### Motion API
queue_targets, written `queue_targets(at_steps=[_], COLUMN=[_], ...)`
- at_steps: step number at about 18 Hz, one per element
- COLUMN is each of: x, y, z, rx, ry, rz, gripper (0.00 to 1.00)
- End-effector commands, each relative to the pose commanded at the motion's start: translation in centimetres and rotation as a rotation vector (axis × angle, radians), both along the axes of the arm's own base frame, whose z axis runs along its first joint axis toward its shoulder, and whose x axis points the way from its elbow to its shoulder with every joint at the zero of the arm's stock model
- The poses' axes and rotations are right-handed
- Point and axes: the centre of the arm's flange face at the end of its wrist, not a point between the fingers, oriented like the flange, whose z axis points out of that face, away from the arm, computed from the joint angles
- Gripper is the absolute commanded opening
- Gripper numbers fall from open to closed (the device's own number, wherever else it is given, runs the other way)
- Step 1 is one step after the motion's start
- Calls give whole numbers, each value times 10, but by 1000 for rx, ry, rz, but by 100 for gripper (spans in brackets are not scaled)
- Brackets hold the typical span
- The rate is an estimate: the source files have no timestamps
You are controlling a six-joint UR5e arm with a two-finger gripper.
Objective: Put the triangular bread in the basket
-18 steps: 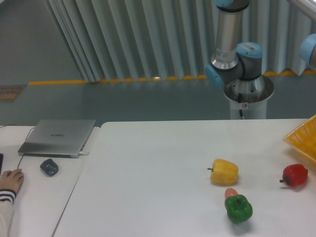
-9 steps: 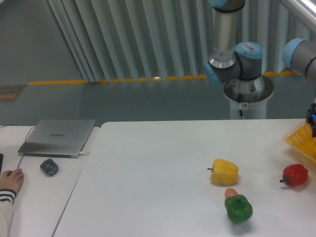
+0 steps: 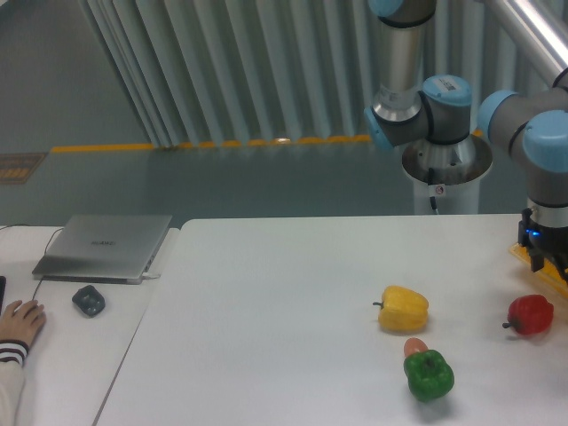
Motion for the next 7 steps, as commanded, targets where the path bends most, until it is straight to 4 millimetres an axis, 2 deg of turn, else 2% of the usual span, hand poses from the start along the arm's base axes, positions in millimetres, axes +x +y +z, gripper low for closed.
queue_targets(at_steps=[7], x=[6], y=[5], z=[0], rx=[-2], ry=[2], rz=[-11], gripper=[100])
